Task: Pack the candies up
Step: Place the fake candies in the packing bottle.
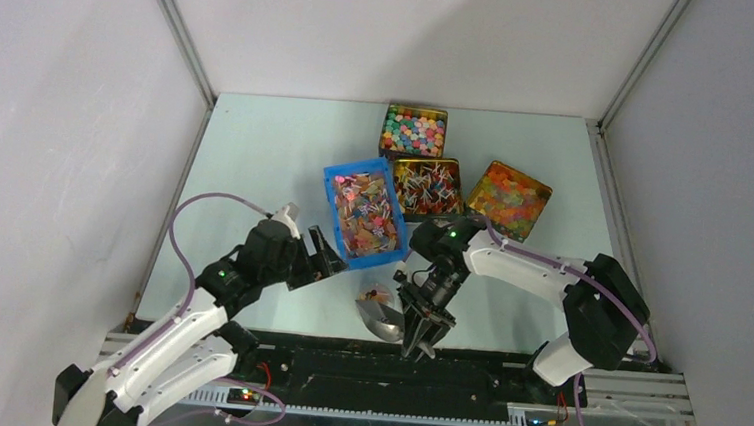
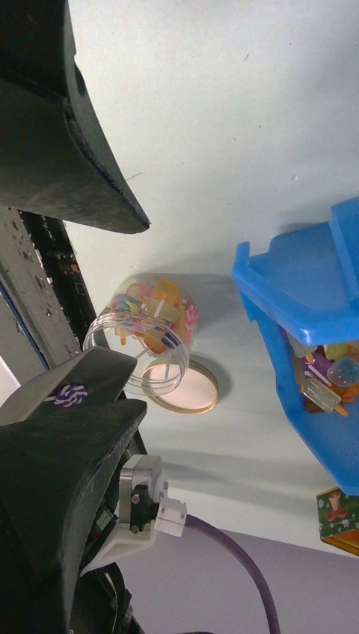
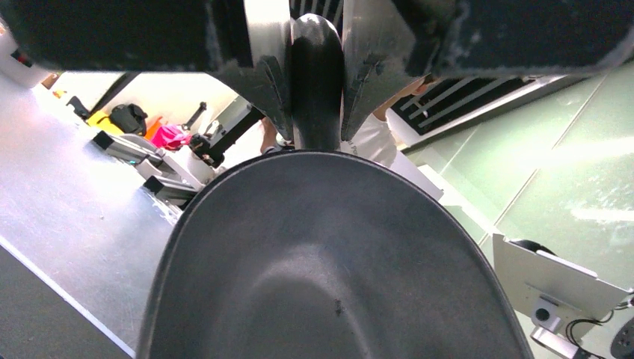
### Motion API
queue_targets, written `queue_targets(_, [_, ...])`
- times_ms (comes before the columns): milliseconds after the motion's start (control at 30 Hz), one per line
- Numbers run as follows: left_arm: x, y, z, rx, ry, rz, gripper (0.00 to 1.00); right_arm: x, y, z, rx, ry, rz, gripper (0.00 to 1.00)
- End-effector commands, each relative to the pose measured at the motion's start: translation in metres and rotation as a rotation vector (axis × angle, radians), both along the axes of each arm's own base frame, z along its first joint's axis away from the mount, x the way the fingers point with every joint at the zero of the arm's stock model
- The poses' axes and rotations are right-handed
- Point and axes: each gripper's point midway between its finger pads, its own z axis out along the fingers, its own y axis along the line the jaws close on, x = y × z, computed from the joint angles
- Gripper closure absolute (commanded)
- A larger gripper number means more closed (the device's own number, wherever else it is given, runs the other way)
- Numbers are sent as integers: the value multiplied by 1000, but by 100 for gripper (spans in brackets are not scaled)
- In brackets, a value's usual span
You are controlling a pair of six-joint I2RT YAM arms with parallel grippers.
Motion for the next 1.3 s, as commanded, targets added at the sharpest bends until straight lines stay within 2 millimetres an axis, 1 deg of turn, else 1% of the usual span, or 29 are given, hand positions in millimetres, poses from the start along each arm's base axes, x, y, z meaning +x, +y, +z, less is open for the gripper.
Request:
queue_targets(0, [2, -5, 6, -31, -28, -5, 13, 4, 10, 12, 40, 66, -34, 100])
queue_targets(233, [4, -7, 3, -23, -24, -19, 12, 2, 8, 13, 13, 96, -37, 100])
queue_targets(433, [8, -11, 8, -21, -33, -36, 12, 2, 8, 17, 13, 120, -43, 100])
queue_targets(867, [9, -13, 10, 0, -30, -68, 12, 4, 17, 36, 34, 192, -76, 100])
queue_targets(967, [6, -13, 10, 11, -28, -84, 14, 5, 19, 38, 36, 186, -72, 100])
queue_targets(1100, [-4, -18, 11, 14, -16, -132, 21, 5, 22, 38, 32, 179, -73, 100])
queue_targets(1200, [-19, -27, 8, 22, 5, -197, 28, 4, 23, 38, 34, 175, -70, 100])
queue_targets(1267, [-29, -33, 6, 29, 22, -239, 30, 5, 23, 37, 35, 169, -70, 100])
